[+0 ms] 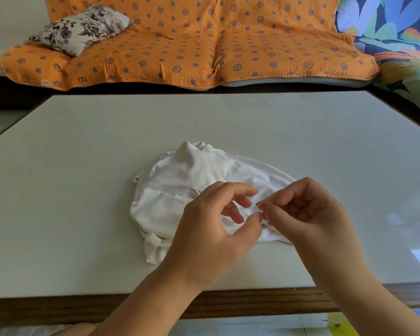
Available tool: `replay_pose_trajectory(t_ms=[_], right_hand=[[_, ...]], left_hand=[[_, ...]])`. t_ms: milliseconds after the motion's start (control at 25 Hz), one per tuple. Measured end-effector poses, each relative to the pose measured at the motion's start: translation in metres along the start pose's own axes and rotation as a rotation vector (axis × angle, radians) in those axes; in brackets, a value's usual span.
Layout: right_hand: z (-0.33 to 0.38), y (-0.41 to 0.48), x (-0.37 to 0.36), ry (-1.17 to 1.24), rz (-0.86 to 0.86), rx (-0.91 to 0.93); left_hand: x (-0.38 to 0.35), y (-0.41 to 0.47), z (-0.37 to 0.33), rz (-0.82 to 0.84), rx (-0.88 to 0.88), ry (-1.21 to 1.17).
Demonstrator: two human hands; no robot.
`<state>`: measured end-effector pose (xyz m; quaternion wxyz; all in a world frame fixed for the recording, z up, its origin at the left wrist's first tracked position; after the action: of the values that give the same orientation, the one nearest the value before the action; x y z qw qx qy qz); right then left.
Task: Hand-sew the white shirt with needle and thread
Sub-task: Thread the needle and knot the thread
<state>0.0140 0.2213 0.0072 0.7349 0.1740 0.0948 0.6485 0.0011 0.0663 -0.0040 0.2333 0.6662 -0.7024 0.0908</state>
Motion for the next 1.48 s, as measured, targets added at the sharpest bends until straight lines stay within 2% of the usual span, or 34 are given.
replay_pose_trajectory(t_ms=[280,480,600,680,800,920,1040,1480], right_hand=[[0.003,0.000,-0.001,0.038,-0.011,-0.067],[0.002,-0.001,-0.001,0.039,-0.006,-0.073],[-0.002,-0.001,0.000,0.041,0.012,-0.071],[-0.003,-0.002,0.001,0.004,0.009,-0.020],[0.003,-0.004,0.002,-0.220,-0.016,0.258],[0.005,-0.006,-0.001,-0.414,0.018,0.450],[0.000,-0.008,-0.002,-0.499,0.022,0.475],[-0.008,-0.006,-0.002,-0.578,0.040,0.491]], left_hand=[[0.001,0.002,-0.002,-0.141,-0.125,0.078],[0.002,0.002,-0.005,-0.174,-0.123,0.111],[0.003,0.001,-0.003,-0.156,-0.066,0.054],[0.003,0.002,0.000,-0.115,0.036,-0.025],[0.003,0.003,0.005,-0.042,0.212,-0.162],[0.003,0.003,0.004,-0.024,0.260,-0.193],[0.003,0.002,0.002,-0.005,0.277,-0.197],[0.004,0.001,0.001,0.042,0.236,-0.173]])
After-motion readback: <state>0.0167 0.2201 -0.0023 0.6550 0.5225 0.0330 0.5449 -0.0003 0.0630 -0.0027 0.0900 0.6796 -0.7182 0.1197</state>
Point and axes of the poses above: each hand's wrist, its own y-axis towards the middle knuckle, its own x-axis out of the back of the hand, z = x × y, the point moved 3 cm from there along y, towards the middle knuckle, and after that the axes turned 14 degrees about x, right-handed, at the moved point
